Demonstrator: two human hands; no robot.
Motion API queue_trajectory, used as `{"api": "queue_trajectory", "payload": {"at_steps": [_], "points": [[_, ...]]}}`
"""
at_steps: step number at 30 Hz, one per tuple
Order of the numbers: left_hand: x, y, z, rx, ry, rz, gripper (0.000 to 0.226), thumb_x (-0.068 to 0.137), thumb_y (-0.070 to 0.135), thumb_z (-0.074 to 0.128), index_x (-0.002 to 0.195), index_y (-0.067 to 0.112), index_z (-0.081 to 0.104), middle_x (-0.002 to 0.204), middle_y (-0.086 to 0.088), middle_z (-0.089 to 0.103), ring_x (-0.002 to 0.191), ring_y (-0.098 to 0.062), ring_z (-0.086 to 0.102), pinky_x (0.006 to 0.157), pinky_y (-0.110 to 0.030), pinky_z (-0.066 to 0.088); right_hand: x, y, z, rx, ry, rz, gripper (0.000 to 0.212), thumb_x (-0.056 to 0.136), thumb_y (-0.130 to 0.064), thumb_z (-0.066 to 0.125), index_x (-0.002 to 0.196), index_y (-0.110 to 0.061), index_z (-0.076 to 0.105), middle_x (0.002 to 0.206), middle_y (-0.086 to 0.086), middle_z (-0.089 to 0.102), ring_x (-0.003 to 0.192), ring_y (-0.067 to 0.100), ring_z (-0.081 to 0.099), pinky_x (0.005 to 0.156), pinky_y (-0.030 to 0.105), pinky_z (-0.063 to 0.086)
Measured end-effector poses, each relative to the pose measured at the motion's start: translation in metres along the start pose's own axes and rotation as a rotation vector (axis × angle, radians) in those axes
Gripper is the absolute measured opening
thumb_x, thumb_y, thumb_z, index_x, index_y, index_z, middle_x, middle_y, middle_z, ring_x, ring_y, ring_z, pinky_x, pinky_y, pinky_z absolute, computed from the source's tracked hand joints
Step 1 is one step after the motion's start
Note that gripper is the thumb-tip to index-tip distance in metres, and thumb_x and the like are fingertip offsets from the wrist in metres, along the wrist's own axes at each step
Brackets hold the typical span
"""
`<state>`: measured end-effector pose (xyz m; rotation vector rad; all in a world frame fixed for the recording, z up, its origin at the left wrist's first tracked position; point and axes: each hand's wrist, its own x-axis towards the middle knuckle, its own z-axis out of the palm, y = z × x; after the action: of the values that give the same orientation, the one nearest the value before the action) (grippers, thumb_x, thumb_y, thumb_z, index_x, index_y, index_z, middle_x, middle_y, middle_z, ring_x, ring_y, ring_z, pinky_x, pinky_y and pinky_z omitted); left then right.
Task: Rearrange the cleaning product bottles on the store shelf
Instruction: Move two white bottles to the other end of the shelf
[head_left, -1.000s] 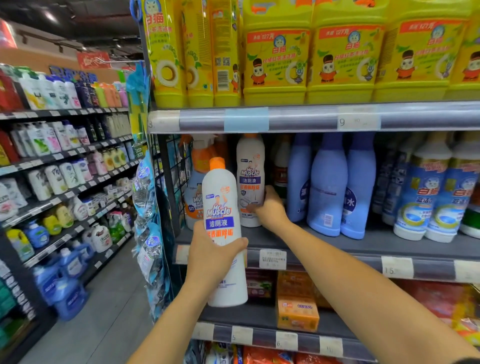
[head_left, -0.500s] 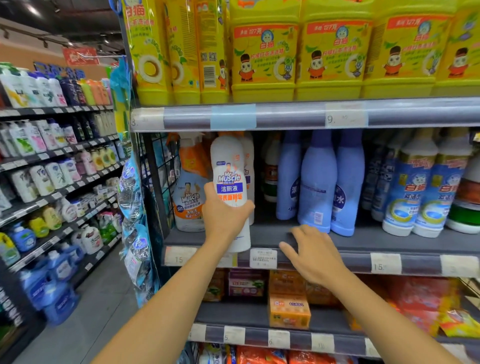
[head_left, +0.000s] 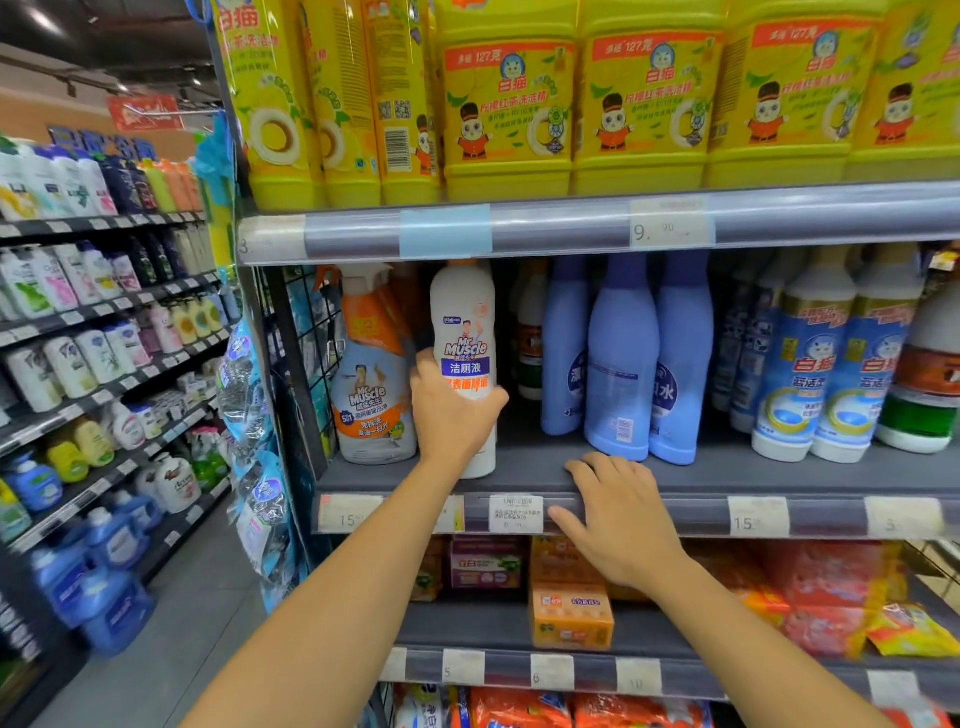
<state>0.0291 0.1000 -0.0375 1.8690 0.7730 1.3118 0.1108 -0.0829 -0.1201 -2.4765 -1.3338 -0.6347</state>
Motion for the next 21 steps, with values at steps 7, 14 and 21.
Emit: {"api": "queue_trajectory", "payload": {"at_steps": [7, 14, 21], "points": [[0.001, -0.011, 0.003, -0.013, 0.004, -0.037, 0.075, 0.050, 0.029, 0.081, 0.112, 0.015, 0.040, 0.106, -0.008, 0.054, 0.092, -0.021, 0.060, 0.072, -0.031, 0.055, 0.000, -0.001, 0.000, -0.006, 0.003, 0.002, 0.057, 0.088, -0.064, 0.034, 0.125, -0.024, 0.052, 0.119, -0.004, 0.054, 0.106, 0.018, 0.049, 0.093, 0.035, 0.036], [-0.024, -0.027, 0.008, 0.136, -0.060, -0.133, 0.073, 0.060, 0.023, 0.087, 0.105, 0.015, 0.031, 0.110, -0.012, 0.050, 0.101, -0.032, 0.056, 0.083, -0.047, 0.054, 0.001, 0.001, 0.000, 0.007, -0.006, -0.007, 0.058, 0.088, -0.064, 0.035, 0.125, -0.024, 0.052, 0.120, -0.004, 0.054, 0.105, 0.018, 0.048, 0.089, 0.036, 0.035], [-0.032, -0.026, 0.008, 0.226, -0.076, -0.134, 0.068, 0.069, 0.032, 0.081, 0.110, 0.013, 0.029, 0.108, -0.015, 0.062, 0.094, -0.033, 0.064, 0.068, -0.038, 0.052, 0.003, 0.004, 0.001, 0.021, -0.030, -0.011, 0.067, 0.082, -0.071, 0.037, 0.130, -0.027, 0.052, 0.123, -0.005, 0.053, 0.107, 0.018, 0.048, 0.090, 0.037, 0.035]]}}
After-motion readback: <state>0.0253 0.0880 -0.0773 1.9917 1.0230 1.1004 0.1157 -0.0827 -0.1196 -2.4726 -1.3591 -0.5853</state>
